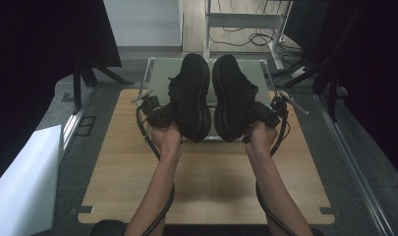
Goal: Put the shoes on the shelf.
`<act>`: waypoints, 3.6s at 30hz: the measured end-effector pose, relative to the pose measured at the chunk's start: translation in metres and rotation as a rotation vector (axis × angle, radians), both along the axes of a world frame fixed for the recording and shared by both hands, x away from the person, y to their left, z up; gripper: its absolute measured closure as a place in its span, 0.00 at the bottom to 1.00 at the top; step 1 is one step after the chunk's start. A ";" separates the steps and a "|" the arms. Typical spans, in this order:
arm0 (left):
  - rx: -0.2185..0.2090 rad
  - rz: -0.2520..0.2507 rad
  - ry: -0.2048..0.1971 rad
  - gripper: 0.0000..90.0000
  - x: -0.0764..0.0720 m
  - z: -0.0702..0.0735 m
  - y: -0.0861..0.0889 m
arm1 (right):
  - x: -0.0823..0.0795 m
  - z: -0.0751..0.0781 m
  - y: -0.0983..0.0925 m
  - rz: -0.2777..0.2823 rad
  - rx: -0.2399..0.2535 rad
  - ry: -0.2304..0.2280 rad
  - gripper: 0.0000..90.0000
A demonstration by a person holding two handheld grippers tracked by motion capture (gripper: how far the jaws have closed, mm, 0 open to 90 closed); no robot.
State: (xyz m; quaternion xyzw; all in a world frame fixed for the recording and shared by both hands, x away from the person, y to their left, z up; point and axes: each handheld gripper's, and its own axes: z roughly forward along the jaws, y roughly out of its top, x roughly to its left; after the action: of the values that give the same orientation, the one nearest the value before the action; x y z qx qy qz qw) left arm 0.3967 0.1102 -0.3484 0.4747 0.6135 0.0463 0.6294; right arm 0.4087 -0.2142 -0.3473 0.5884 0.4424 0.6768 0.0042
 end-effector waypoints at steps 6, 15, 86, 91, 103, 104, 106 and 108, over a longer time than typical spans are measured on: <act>0.013 0.021 0.022 0.87 0.020 0.008 0.001 | 0.020 0.009 0.006 -0.023 -0.040 0.005 0.81; 0.083 0.031 0.040 0.87 0.044 0.020 0.000 | 0.050 0.013 0.009 -0.044 -0.063 0.037 0.81; 0.179 -0.086 -0.078 0.51 0.061 0.038 -0.005 | 0.074 0.026 -0.001 0.043 -0.059 -0.033 0.50; 0.198 -0.105 -0.098 0.52 0.046 0.041 0.006 | 0.064 0.032 -0.013 0.052 -0.070 -0.053 0.53; 0.316 -0.187 -0.113 0.73 0.000 0.018 0.013 | 0.023 0.013 -0.032 0.123 -0.230 -0.068 0.79; 0.320 -0.203 -0.113 0.76 -0.007 0.013 0.013 | 0.014 0.009 -0.032 0.144 -0.252 -0.066 0.84; 0.317 -0.213 -0.115 0.80 -0.012 0.008 0.014 | 0.005 0.004 -0.032 0.156 -0.264 -0.075 0.88; 0.317 -0.222 -0.114 0.83 -0.016 0.005 0.014 | -0.003 0.001 -0.032 0.164 -0.281 -0.083 0.92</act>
State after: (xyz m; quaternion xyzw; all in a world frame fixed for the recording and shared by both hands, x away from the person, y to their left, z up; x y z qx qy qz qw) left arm 0.3810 0.1239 -0.3435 0.6290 0.5059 0.0995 0.5818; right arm 0.4061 -0.2459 -0.3462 0.5156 0.5786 0.6301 0.0494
